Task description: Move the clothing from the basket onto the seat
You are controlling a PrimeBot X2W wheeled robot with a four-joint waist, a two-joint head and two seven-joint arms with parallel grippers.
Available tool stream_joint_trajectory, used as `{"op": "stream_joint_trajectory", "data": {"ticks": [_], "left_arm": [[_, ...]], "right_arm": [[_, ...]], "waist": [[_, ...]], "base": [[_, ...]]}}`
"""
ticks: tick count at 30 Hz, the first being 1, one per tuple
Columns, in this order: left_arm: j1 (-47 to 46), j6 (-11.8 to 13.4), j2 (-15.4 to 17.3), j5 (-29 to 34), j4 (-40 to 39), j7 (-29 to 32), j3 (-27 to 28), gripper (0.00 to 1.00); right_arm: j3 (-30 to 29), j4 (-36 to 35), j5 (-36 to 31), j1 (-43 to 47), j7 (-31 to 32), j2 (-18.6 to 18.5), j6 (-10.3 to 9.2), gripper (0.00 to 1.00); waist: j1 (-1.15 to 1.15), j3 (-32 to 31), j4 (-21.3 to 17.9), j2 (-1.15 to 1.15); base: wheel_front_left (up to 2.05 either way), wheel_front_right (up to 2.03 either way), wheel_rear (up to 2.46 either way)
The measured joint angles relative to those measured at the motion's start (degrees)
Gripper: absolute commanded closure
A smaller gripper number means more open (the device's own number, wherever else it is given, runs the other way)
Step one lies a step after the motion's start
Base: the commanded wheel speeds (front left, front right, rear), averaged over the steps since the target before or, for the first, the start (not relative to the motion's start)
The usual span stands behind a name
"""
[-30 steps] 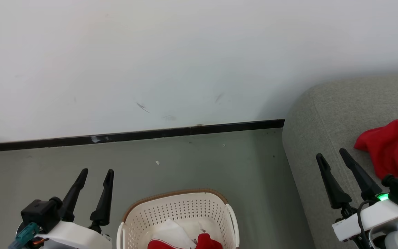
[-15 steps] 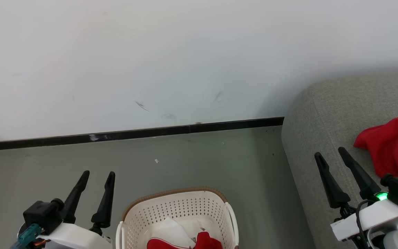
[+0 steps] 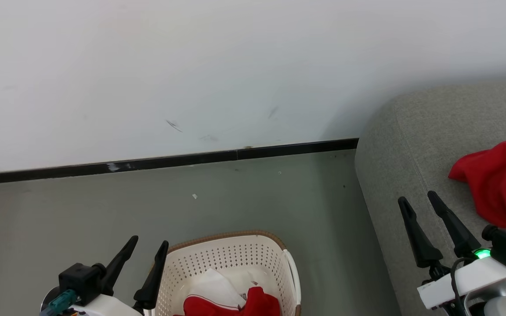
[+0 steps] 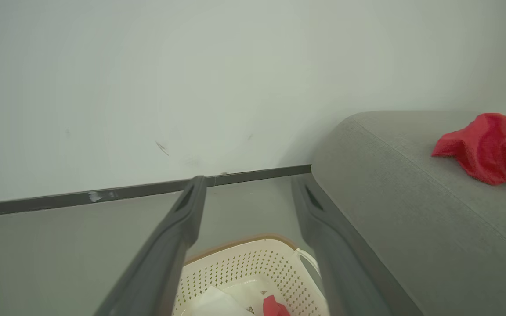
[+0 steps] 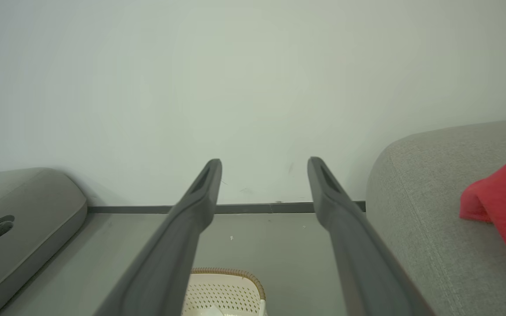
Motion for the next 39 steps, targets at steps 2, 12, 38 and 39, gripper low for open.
{"op": "stream_joint_trajectory", "data": {"ticks": [2, 12, 38, 39], "left_arm": [[-0.22, -0.43, -0.03, 0.01, 0.51, 0.47, -0.49, 0.0], [-3.93, -2.45, -0.54, 0.53, 3.34, 2.54, -2.72, 0.0], [-13.44, -5.36, -0.85, 2.03, 16.03, 7.57, -7.49, 0.0], [-13.96, -5.38, -0.68, 2.55, 16.59, 7.73, -7.97, 0.0]], "right_arm": [[0.02, -0.13, 0.02, -0.05, 0.0, 0.04, 0.0, 0.0], [-1.19, -1.81, 0.07, -0.59, 0.0, 0.89, 0.0, 0.0], [-1.57, -6.19, -1.36, -8.53, -0.41, 3.68, 0.0, 0.0], [-1.52, -6.37, -1.51, -8.86, -0.41, 3.79, 0.0, 0.0]], "waist": [[0.0, 0.44, -0.16, 0.0], [0.0, 3.27, -1.29, 0.0], [0.0, 15.67, -5.74, 0.0], [0.0, 16.28, -5.95, 0.0]], "base": [[0.0, 0.0, 0.0], [0.0, 0.0, 0.0], [0.0, 0.0, 0.0], [0.0, 0.0, 0.0]]}}
